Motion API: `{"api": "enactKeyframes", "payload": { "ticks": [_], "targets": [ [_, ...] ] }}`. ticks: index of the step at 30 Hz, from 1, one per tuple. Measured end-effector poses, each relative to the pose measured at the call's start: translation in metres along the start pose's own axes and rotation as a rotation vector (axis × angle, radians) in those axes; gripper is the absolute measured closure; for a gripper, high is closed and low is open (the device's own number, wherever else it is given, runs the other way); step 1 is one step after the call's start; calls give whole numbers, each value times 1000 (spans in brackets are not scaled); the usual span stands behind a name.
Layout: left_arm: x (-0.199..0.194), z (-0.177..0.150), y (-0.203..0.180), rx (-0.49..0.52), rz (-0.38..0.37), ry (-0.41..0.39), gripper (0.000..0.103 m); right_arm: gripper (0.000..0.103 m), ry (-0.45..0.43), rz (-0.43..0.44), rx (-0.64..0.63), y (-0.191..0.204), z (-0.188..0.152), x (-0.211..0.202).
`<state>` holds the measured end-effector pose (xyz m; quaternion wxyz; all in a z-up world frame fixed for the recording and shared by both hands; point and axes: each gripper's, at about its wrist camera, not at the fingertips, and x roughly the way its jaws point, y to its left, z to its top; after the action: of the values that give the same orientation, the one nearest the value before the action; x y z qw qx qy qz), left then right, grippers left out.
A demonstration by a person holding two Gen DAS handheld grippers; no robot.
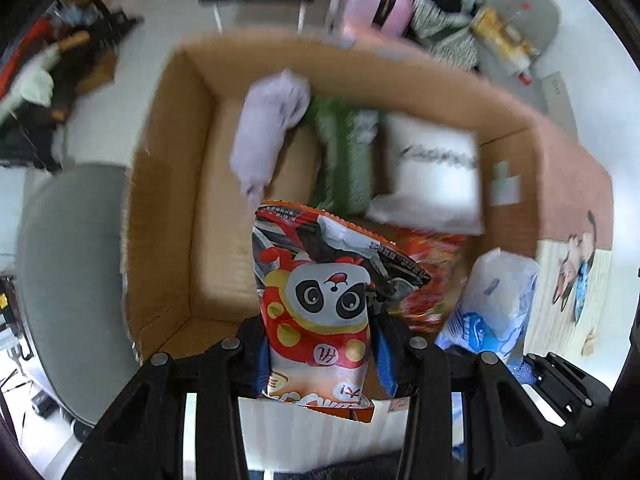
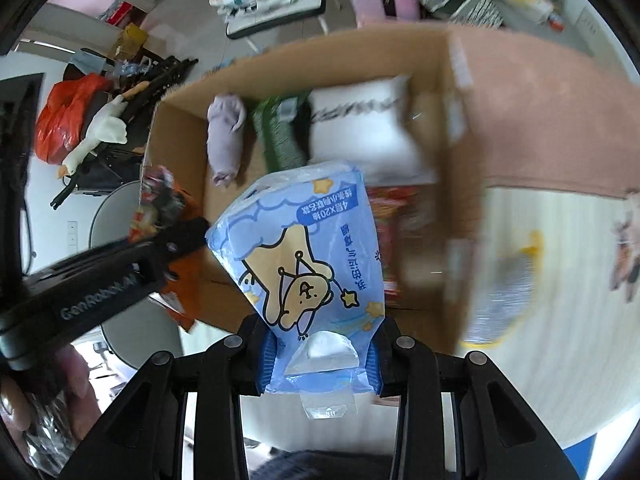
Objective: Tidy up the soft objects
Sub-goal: 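Place blue pack into box with right tool while left tool drops panda bag in, then grasp yellow-silver sponge with left tool while right tool grasps blue stick snack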
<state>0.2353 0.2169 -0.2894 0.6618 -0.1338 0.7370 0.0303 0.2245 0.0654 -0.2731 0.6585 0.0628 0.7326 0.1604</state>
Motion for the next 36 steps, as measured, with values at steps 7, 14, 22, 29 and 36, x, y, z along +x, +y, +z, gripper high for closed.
{"api": "enactKeyframes", "payload": {
  "ticks": [7, 14, 22, 29, 36],
  "targets": [
    [56, 24, 23, -7, -3, 134, 65, 65, 91, 1, 71, 7, 16, 71],
    [84, 25, 31, -8, -47, 224, 62, 44, 155, -23, 73, 18, 24, 110],
    [63, 6, 35, 33, -3, 161, 46, 22, 152, -85, 39, 20, 15, 101],
    [25, -27, 22, 48, 13, 92, 45, 22, 120, -133, 14, 19, 5, 81],
    [-21, -59, 6, 61, 58, -28, 45, 20, 41, -204, -36, 22, -23, 47]
  ]
}}
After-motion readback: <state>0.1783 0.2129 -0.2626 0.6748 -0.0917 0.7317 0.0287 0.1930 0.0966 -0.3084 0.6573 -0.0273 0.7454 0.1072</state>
